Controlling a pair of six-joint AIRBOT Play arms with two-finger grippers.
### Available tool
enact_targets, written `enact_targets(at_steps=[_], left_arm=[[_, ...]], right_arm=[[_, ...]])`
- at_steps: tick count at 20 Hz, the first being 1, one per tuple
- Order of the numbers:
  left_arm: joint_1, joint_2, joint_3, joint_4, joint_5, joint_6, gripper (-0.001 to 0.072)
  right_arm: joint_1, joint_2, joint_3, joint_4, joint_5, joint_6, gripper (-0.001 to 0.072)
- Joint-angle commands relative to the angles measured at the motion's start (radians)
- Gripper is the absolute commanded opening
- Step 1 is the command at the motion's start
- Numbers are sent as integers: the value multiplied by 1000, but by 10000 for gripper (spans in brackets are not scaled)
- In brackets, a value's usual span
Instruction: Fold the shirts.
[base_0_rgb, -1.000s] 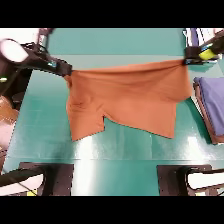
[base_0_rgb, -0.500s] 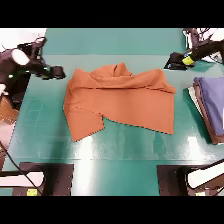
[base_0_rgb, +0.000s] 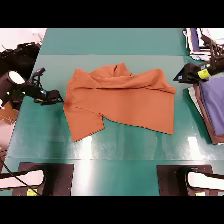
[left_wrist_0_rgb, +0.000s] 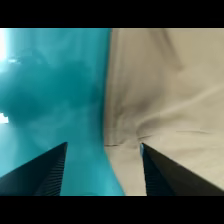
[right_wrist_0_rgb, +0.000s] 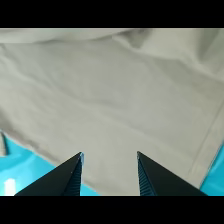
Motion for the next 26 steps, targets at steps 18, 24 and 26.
enact_targets(at_steps=[18, 24, 26], left_arm=[[-90, 80, 29, -122, 53, 60, 22], [-90, 97, 32, -125, 36, 60, 23], [-90, 97, 32, -125, 36, 59, 23]], right_arm=[[-356, 326, -821, -47, -103, 0, 391], [-358, 325, -1006, 52, -254, -3, 389], [-358, 324, -1025, 93, -278, -23, 386]])
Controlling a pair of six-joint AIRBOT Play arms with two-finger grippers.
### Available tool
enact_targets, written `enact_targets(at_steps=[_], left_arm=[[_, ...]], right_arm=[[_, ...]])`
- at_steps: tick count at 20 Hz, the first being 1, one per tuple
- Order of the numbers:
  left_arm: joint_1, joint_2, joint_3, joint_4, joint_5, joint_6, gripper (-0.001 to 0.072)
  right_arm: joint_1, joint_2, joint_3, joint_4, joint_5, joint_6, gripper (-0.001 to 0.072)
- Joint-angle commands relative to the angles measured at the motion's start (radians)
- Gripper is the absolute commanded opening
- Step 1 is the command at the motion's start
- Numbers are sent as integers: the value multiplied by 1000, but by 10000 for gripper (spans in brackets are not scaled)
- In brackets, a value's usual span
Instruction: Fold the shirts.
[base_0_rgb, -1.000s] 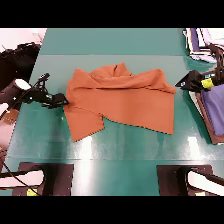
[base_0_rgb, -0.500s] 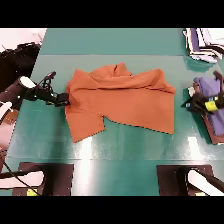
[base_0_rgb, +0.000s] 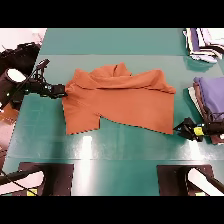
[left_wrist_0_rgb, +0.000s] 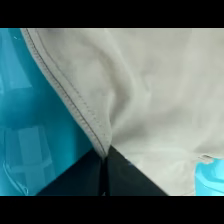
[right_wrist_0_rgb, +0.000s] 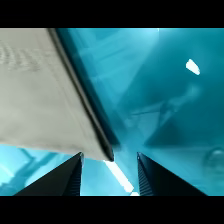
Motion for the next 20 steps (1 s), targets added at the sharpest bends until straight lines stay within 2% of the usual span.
enact_targets(at_steps=[1, 5, 9, 13, 16, 20], left_arm=[[0, 5, 2, -2, -4, 0, 23], [0, 5, 2, -2, -9, 0, 23], [0, 5, 9, 1, -39, 0, 22], [3, 90, 83, 2, -68, -1, 22], [34, 229, 227, 2, -89, -28, 22], [60, 403, 503, 5, -80, -27, 22]], right_arm=[[-4, -4, -58, 77, -63, -25, 385], [67, -76, -57, 109, -54, -47, 342], [183, -68, -57, 103, -120, -65, 14], [190, 92, 57, 101, -101, -65, 14], [190, 196, 313, 101, -72, -64, 14], [190, 227, 749, 100, -35, -64, 14]])
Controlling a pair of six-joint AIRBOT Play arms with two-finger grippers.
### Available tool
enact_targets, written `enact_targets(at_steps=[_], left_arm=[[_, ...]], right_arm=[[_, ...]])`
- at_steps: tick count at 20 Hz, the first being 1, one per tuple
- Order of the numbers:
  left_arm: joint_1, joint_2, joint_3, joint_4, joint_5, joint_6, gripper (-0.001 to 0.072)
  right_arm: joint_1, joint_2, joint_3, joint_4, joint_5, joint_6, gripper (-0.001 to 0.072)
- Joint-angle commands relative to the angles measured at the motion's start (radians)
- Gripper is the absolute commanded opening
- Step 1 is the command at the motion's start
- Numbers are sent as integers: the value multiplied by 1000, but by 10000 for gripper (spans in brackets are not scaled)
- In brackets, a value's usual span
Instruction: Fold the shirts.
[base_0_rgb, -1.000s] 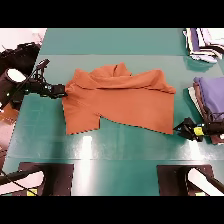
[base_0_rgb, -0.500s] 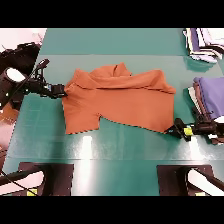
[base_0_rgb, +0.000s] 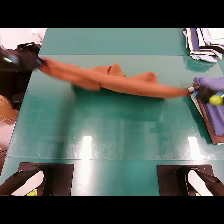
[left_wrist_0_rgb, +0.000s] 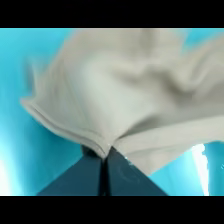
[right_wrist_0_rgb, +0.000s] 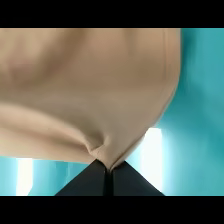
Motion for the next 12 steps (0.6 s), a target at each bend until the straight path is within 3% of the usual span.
enact_targets(at_steps=[1, 7, 12], left_arm=[[16, 142, 240, 4, 6, -7, 22], [16, 175, 689, 5, -14, -114, 21], [16, 175, 756, 2, -4, -137, 21]], right_arm=[[2, 33, 369, 2, 39, -1, 14], [2, -12, 887, -233, 197, 56, 13], [2, -82, 1131, -311, 310, 91, 13]])
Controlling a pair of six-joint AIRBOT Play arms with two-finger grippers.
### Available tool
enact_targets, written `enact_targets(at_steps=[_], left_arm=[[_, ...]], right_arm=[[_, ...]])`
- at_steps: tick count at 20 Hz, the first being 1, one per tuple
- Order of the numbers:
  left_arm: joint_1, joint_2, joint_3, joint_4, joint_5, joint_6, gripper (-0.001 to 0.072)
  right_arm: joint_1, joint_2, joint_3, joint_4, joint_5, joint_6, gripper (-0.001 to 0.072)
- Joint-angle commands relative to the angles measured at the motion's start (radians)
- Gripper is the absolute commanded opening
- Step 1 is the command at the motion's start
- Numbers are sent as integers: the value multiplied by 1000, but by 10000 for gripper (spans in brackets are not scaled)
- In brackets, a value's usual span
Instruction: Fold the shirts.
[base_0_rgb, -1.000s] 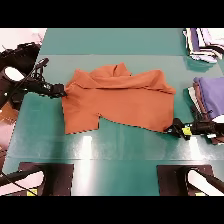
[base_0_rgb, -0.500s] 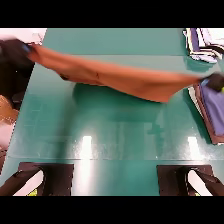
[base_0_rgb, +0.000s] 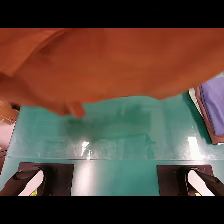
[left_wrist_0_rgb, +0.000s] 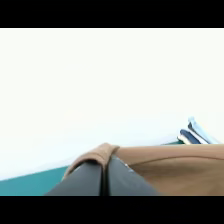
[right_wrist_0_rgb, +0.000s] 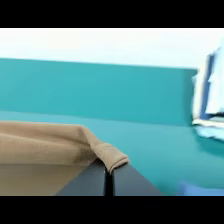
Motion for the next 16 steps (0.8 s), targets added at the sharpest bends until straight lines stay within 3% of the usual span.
enact_targets(at_steps=[1, 6, 10, 12, 14, 16], left_arm=[[1, 3, 24, 3, 10, -22, 21], [1, -47, -305, 23, -41, -22, 21], [-4, -201, -582, 21, -59, -11, 22], [-27, -317, -669, 23, -52, 36, 22], [-58, -458, -700, 25, -10, 75, 22], [-69, -587, -695, 21, 130, 93, 22]], right_arm=[[1, -46, 142, -63, 79, 37, 13], [28, -137, -68, -58, 79, 61, 13], [125, -348, -214, -77, 69, 61, 12], [147, -478, -266, -90, 68, 61, 13], [153, -601, -286, -89, 49, 61, 13], [153, -699, -283, -80, -24, 61, 13]])
